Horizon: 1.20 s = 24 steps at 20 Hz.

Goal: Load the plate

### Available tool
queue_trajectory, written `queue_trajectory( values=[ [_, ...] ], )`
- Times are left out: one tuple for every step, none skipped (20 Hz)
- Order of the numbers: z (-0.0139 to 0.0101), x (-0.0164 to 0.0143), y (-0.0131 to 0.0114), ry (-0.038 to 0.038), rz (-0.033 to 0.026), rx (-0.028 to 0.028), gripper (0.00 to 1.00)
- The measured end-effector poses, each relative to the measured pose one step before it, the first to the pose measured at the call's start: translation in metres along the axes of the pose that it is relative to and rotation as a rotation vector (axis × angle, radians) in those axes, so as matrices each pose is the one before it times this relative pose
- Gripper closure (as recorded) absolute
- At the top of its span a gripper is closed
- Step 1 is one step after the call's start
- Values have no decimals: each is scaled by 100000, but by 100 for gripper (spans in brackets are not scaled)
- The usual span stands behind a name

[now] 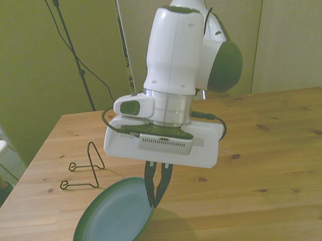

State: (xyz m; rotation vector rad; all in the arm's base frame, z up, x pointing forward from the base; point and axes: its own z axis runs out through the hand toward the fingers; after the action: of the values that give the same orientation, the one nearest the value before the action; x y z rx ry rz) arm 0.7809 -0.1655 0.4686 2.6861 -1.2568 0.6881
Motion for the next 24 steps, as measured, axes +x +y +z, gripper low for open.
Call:
queue_trajectory(
  values=[
    [-919,311,-225,431,447,1254,100],
    [-972,306,-251,315,613,1590,100],
    [-1105,313,-278,88,825,1941,100],
    [-1230,333,-285,-53,823,2089,100],
    [-1309,333,-289,-92,884,2310,100],
    [-1428,339,-281,-146,875,2426,100],
    [-1383,339,-189,25,645,1825,100],
    [-1218,250,-155,-402,675,1677,100],
    [-1066,206,-88,-958,777,1725,100],
    [-780,154,-3,-845,590,1227,100],
    [-486,117,80,-707,457,491,100],
    [-244,67,76,-649,366,431,100],
    [-61,26,97,-793,213,177,100],
    [114,11,151,-1034,-227,-6,100],
    [12,-25,-26,-544,281,631,100],
    [17,-5,-7,-1459,925,1749,100],
    [-8,102,104,-2047,1548,2531,100],
    [-93,243,237,-2049,1874,2709,100],
    [-221,486,470,-1781,2297,2652,100],
    [-326,612,572,-1355,2352,2375,100],
    [-425,689,619,-988,2140,2092,100],
    [-410,686,636,-1718,2486,2624,100],
    [-306,523,491,-2454,2622,3075,100],
    [-211,398,402,-2145,2066,2267,100]
  ],
)
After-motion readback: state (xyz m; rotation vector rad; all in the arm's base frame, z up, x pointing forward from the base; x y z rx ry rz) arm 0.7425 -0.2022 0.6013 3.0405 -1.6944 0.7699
